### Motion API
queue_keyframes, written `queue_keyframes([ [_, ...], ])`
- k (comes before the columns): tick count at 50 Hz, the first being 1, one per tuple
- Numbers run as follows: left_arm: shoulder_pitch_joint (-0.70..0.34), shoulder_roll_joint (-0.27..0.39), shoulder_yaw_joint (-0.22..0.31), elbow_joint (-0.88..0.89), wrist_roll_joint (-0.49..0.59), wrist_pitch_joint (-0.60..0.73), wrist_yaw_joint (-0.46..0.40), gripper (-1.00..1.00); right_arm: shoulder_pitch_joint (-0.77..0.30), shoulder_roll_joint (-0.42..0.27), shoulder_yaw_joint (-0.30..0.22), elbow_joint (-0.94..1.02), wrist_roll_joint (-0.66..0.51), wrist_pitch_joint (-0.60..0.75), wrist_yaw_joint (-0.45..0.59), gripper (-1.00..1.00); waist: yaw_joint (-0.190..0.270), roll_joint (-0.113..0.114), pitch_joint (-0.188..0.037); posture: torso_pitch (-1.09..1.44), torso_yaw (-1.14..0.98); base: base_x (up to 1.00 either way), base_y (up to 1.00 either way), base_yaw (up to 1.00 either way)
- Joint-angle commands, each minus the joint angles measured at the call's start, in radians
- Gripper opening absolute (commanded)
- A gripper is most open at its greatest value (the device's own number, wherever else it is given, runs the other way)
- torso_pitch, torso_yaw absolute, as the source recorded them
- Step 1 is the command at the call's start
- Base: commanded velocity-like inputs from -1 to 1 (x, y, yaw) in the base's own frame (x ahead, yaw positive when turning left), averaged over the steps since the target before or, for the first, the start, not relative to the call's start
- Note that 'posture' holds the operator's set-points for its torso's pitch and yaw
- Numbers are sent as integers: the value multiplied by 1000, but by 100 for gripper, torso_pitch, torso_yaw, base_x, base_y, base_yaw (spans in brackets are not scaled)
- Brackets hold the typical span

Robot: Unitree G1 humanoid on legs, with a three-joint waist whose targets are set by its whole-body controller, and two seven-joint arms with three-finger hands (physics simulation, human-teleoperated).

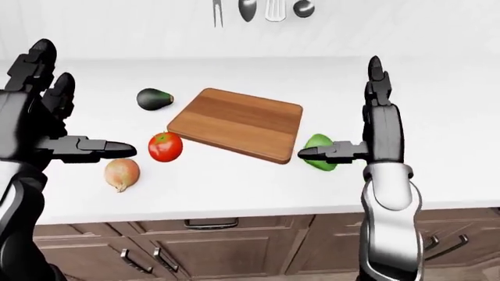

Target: Place the avocado, onion, tomato and bell pepper on the cutting board.

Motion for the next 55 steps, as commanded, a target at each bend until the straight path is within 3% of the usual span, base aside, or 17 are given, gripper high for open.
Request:
queue_keyframes([
  [1, -20, 8, 8, -18, 8, -32, 6, 100, -17, 1, -13, -26, -40, -59, 12, 100, 0, -1, -18, 0, 0, 0, 0, 0],
  [26, 6, 1, 12, -18, 16, -53, -3, 100, 30, 36, 2, 109, -185, -192, 24, 100, 4, 0, -33, 0, 0, 0, 0, 0],
  [45, 3, 4, 20, -20, 11, -45, -3, 100, 38, 30, -13, 179, -180, -218, 4, 100, 5, 0, -38, 0, 0, 0, 0, 0],
  [46, 2, 4, 20, -22, 10, -43, -2, 100, 37, 31, -15, 178, -175, -214, 5, 97, 5, 0, -38, 0, 0, 0, 0, 0],
  [47, 2, 6, 20, -22, 10, -43, -2, 100, 38, 30, -13, 179, -175, -215, 6, 78, 5, 0, -38, 0, 0, 0, 0, 0],
  [55, 0, 7, 22, -18, 8, -46, 3, 100, 49, 32, -15, 179, -171, -218, 9, 63, 4, 0, -35, 0, 0, 0, 0, 0],
])
